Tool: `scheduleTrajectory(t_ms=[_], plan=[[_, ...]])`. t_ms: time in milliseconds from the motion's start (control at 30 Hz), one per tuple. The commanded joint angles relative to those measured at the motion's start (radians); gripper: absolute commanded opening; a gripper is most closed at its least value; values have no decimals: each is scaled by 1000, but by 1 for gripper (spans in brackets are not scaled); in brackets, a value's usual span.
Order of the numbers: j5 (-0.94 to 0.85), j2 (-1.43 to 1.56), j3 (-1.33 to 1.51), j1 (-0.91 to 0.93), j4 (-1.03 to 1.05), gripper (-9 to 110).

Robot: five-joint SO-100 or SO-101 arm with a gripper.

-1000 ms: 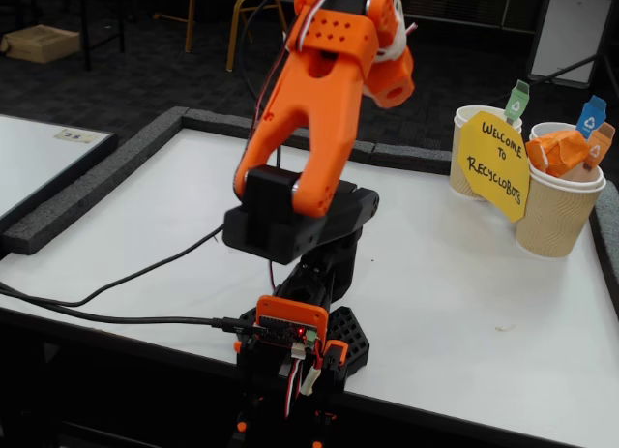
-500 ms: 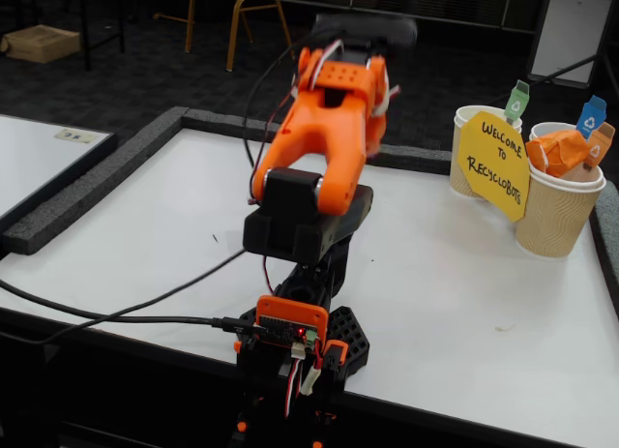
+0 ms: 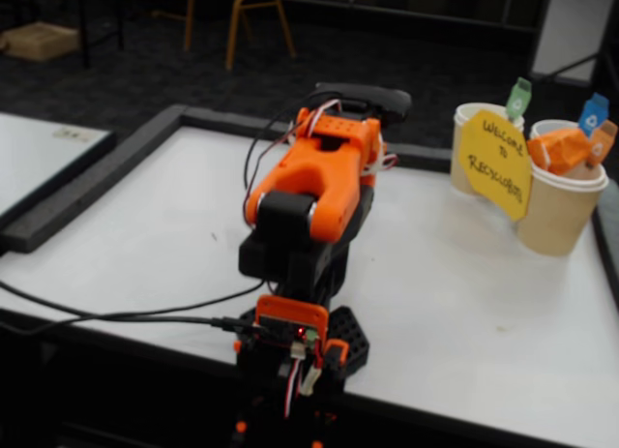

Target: Sort rubbish by color.

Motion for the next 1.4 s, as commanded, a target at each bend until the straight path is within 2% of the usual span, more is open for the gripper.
scheduleTrajectory(t_ms=[0,533,767,1367], plan=[[28,123,-12,23,44,1],[28,222,-17,-18,244,6],[28,222,-17,-21,250,0],[28,222,-18,-15,250,0]])
